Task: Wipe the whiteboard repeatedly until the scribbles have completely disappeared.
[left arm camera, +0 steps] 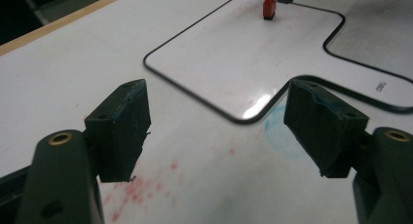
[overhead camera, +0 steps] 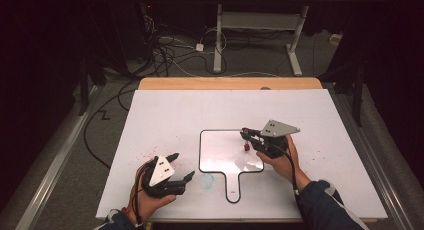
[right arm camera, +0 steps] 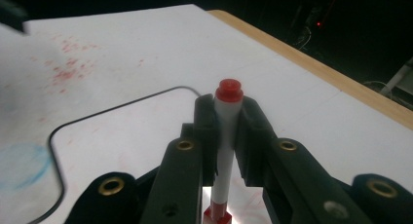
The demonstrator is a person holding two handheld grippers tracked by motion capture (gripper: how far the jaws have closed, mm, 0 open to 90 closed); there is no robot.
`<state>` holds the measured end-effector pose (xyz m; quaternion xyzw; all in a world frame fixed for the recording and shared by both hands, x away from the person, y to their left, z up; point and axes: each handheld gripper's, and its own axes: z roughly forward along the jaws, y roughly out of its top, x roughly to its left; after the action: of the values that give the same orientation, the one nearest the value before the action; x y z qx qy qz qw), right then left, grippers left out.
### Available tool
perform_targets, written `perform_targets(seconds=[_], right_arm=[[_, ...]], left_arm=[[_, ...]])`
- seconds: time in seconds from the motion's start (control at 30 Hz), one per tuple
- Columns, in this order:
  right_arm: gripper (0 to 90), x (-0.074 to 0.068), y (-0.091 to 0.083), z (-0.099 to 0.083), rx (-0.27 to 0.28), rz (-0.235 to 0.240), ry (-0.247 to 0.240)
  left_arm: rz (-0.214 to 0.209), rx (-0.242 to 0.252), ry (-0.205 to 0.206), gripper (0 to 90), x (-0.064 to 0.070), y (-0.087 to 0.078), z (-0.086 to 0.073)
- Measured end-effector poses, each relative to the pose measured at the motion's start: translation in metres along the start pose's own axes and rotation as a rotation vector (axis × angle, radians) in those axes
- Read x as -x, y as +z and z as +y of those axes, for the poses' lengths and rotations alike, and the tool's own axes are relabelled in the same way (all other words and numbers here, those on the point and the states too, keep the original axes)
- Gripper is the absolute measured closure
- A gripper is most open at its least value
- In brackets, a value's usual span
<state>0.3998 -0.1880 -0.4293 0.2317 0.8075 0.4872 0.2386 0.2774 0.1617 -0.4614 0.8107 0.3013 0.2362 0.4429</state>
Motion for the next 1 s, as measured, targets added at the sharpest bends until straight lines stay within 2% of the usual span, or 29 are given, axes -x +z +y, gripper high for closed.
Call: perform_targets(seconds=[0.07, 0.13, 0.2, 0.23, 0.33, 0.43, 0.5, 0.57, 0.67, 0.73, 0.8, 0.9, 0.97, 1.0], right_arm=[[81.6, 0.008, 0.009, 0.002, -0.001, -0.036, -0.007], [81.6, 0.019, 0.016, 0.003, 0.003, -0.069, 0.013], [81.6, 0.028, 0.021, 0.002, -0.002, -0.127, 0.012], [81.6, 0.032, 0.022, 0.001, 0.006, -0.133, 0.032], [81.6, 0.037, 0.021, -0.001, 0.022, -0.124, 0.081], [81.6, 0.029, 0.021, -0.001, 0.047, -0.055, 0.135], [81.6, 0.02, 0.023, 0.0, 0.05, -0.022, 0.112], [81.6, 0.015, 0.025, 0.004, 0.036, -0.041, 0.061], [81.6, 0.02, 0.027, 0.003, 0.017, -0.146, 0.027], [81.6, 0.023, 0.028, 0.003, 0.017, -0.184, 0.05], [81.6, 0.018, 0.03, 0.004, 0.022, -0.169, 0.053], [81.6, 0.007, 0.035, 0.007, 0.042, -0.095, 0.081], [81.6, 0.0, 0.036, 0.01, 0.028, -0.107, 0.031], [81.6, 0.0, 0.037, 0.011, 0.016, -0.129, 0.008]], left_arm=[[0.008, -0.002, -0.006, 24.3, -0.001, -0.005, -0.004], [0.007, -0.005, -0.013, 24.3, -0.003, -0.005, -0.005], [0.008, -0.013, -0.013, 24.3, -0.003, -0.003, -0.006], [0.0, -0.023, -0.012, 24.3, -0.003, -0.001, -0.006], [0.005, -0.041, 0.004, 24.3, -0.002, 0.001, -0.007], [0.012, -0.028, 0.007, 24.3, -0.002, 0.001, -0.005], [0.011, -0.023, 0.011, 24.3, -0.001, 0.0, -0.005], [0.012, -0.025, 0.017, 24.2, 0.0, 0.001, -0.004], [0.008, -0.023, 0.02, 23.6, 0.0, 0.002, -0.004], [-0.001, -0.028, 0.022, 23.5, -0.001, 0.003, -0.004], [-0.002, -0.033, 0.026, 23.2, -0.001, 0.004, -0.004], [-0.008, -0.036, 0.028, 23.2, -0.001, 0.005, -0.004], [-0.008, -0.035, 0.032, 23.1, 0.0, 0.005, -0.004], [-0.009, -0.036, 0.032, 23.1, 0.0, 0.005, -0.004]])
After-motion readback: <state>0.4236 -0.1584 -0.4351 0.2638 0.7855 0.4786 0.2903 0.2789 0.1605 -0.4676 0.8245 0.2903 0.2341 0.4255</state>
